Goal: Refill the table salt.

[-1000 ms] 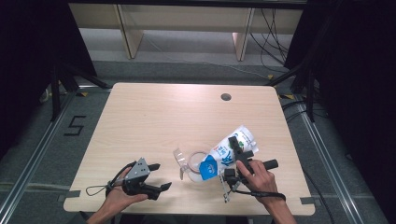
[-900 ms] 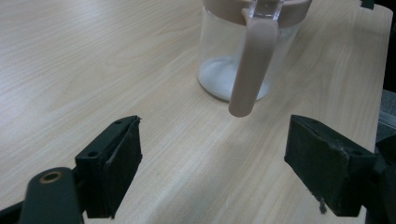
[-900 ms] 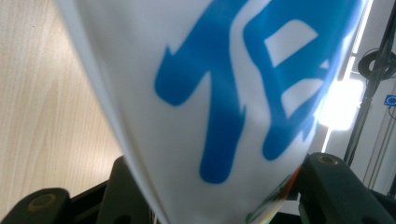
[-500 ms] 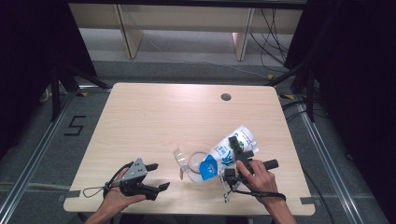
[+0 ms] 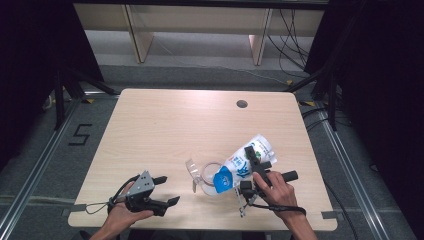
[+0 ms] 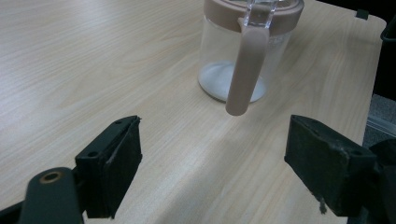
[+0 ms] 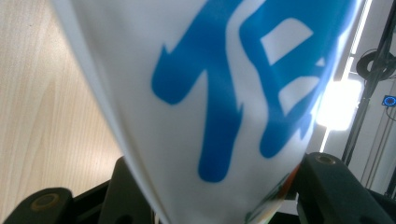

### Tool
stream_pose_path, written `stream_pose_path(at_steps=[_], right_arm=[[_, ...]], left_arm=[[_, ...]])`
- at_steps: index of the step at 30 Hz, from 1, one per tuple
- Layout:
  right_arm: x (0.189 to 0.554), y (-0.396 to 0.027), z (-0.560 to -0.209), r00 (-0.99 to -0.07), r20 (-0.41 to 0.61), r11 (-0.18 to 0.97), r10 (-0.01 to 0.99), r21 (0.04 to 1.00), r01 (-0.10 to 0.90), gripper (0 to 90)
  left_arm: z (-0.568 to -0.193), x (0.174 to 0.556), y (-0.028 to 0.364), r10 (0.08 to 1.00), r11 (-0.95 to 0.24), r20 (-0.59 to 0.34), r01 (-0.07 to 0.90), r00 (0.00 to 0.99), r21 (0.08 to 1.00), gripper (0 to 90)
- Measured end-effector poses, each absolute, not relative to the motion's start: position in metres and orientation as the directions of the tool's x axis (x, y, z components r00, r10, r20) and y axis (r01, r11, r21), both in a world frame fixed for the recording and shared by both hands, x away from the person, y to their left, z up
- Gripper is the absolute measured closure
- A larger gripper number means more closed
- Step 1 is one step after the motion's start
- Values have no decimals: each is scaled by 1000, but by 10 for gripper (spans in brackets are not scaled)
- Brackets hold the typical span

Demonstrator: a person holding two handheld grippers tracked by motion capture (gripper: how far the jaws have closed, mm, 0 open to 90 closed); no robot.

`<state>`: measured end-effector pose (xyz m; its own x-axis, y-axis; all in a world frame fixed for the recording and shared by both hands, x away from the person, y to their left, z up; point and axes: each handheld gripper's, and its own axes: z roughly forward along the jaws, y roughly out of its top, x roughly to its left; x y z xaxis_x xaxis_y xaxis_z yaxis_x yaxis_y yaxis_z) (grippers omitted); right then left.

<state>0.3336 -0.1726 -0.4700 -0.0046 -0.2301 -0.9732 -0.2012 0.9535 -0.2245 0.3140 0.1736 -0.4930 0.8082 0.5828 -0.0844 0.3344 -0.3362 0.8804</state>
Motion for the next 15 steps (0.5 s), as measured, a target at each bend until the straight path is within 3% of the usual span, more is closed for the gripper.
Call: stream_pose_path(at_steps=[4,15], right_arm=[[334,-171,-467,2,-965,944,-263,-258,-204,547],[333,-173,-470,3,-976,956,-218,-214,-202,552]], left_arm=[[-493,313,174,588,-337,-85,339,805,878,180],[-493,312,173,593,-326,-105,357,799,875,179]])
